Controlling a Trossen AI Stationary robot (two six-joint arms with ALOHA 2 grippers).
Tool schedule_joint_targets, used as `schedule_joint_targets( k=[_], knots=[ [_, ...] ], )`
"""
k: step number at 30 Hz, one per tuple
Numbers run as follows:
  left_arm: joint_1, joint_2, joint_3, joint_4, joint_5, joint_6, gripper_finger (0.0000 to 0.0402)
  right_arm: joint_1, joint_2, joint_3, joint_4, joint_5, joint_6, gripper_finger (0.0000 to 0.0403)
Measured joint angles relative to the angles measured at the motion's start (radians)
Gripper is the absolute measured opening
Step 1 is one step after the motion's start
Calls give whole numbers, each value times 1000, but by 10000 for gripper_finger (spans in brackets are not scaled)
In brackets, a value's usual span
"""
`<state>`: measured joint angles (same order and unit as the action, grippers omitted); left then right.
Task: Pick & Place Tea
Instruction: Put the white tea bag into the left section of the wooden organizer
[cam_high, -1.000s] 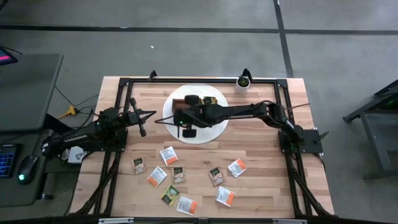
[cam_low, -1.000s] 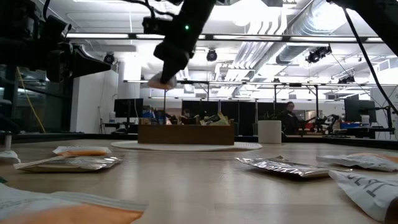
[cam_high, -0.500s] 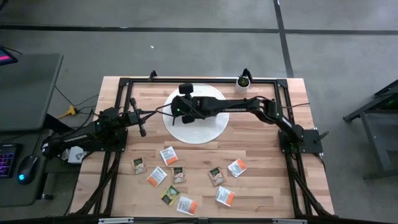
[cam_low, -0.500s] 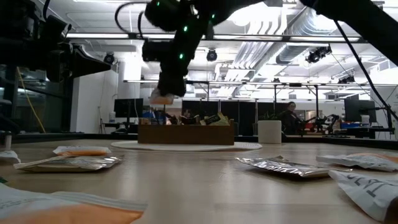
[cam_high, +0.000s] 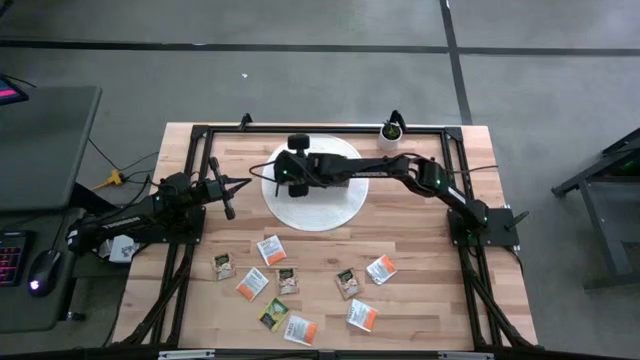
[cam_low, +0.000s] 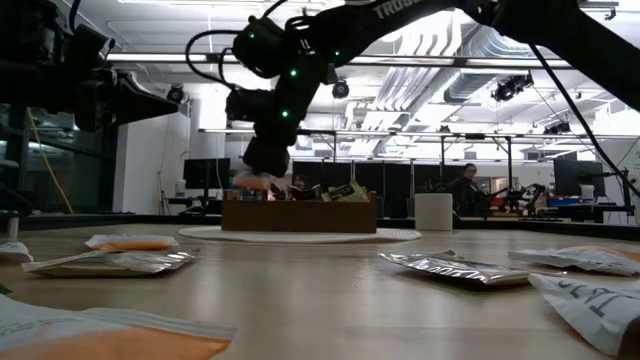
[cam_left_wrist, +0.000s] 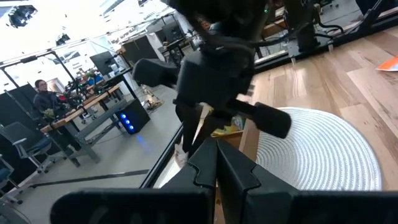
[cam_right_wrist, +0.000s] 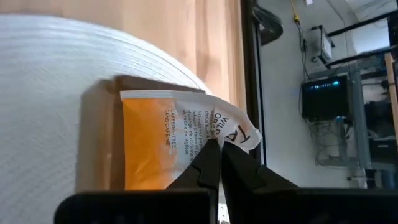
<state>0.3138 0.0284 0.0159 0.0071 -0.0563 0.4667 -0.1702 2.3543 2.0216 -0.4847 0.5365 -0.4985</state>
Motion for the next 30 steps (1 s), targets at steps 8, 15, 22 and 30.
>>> schedule_joint_targets(
  k=[8, 15, 22, 30],
  knots=[
    [0, 0, 0, 0, 0, 0, 1, -29, 0, 0, -4, -38, 1, 0],
    [0, 0, 0, 0, 0, 0, 1, -33, 4, 0, 7, -57, 1, 11],
    [0, 0, 0, 0, 0, 0, 1, -35, 4, 0, 12, -66, 1, 32],
    [0, 0, 0, 0, 0, 0, 1, -37, 5, 0, 11, -31, 0, 49]
  ],
)
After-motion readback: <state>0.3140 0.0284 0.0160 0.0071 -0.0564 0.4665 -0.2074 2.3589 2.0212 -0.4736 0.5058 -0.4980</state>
